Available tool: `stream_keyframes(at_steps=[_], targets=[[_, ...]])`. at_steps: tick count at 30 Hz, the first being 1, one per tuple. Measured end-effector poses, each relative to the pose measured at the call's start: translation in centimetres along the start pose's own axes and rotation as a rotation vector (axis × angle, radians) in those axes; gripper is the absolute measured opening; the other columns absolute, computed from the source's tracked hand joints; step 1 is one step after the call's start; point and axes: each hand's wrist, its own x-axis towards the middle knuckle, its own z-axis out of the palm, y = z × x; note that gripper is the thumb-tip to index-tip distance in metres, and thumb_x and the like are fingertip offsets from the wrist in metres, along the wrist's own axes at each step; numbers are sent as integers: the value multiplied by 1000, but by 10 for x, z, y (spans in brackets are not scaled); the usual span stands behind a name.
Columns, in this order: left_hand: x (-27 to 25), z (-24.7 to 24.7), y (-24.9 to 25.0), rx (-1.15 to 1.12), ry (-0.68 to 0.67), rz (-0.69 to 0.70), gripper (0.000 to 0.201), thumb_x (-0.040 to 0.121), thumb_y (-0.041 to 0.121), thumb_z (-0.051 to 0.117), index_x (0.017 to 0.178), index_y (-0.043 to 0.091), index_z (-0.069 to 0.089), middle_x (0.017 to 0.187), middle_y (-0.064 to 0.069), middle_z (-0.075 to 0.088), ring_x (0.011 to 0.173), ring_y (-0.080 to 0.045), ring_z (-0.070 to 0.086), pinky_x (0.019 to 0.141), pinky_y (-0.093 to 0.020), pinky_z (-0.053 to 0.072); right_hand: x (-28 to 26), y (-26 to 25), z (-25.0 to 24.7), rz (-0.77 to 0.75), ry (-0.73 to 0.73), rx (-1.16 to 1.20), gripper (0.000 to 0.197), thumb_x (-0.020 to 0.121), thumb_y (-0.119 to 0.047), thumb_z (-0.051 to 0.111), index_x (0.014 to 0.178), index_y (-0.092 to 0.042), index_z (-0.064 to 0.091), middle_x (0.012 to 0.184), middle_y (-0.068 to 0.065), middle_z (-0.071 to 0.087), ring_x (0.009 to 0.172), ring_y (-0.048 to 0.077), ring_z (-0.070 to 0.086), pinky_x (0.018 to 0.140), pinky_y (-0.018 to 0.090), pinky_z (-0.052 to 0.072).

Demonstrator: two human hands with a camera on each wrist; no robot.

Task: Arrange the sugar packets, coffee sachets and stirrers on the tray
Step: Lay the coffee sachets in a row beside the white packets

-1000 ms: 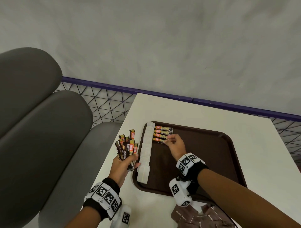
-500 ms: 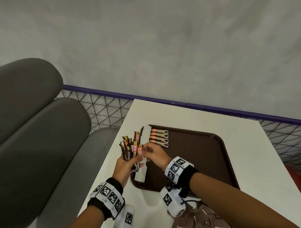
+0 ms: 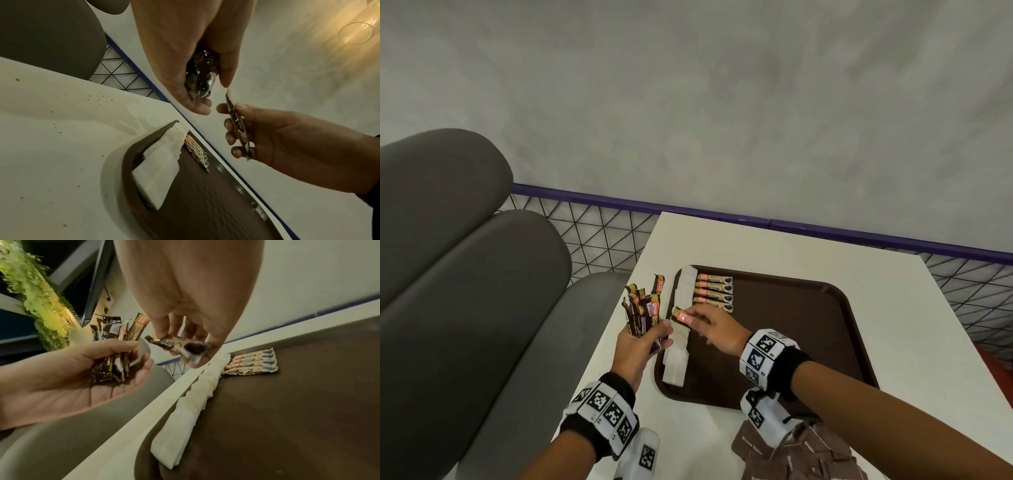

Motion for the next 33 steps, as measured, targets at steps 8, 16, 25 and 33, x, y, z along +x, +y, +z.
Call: stream_keyframes(at_steps=[8, 16, 25, 33], targets=[[0, 8, -1, 16, -30, 12, 30, 84, 3, 64, 113, 2, 59, 102, -19, 68, 86, -27, 68, 67, -27, 59, -8, -8, -5, -82, -74, -106, 32, 97, -14, 42, 124, -6, 57, 89, -13, 54, 88, 8, 46, 78, 13, 35], [5, 5, -3, -13, 53, 47, 27, 83, -2, 63, 109, 4, 58, 101, -21, 67, 82, -28, 68, 65, -26, 59, -7, 15, -11, 127, -20, 174, 30, 91, -20, 55, 117, -6, 57, 91, -2, 60, 80, 9, 54, 71, 15, 43], [8, 5, -9, -53, 51, 24, 26, 82, -2, 65, 106, 4, 59, 95, -21, 66, 85, -29, 67, 64, -26, 59, -8, 48, -25, 301, 228, 586, 18, 93, -6, 49, 107, -4, 60, 79, 2, 58, 66, 7, 48, 55, 14, 42], [12, -14, -14, -65, 94, 15, 36, 82, -2, 65, 113, 11, 54, 100, -17, 65, 92, -30, 65, 70, -29, 59, 12, 83, -42, 476, 445, 371, 19, 87, -8, 58, 104, -2, 66, 69, -2, 57, 58, 6, 43, 43, 11, 35]])
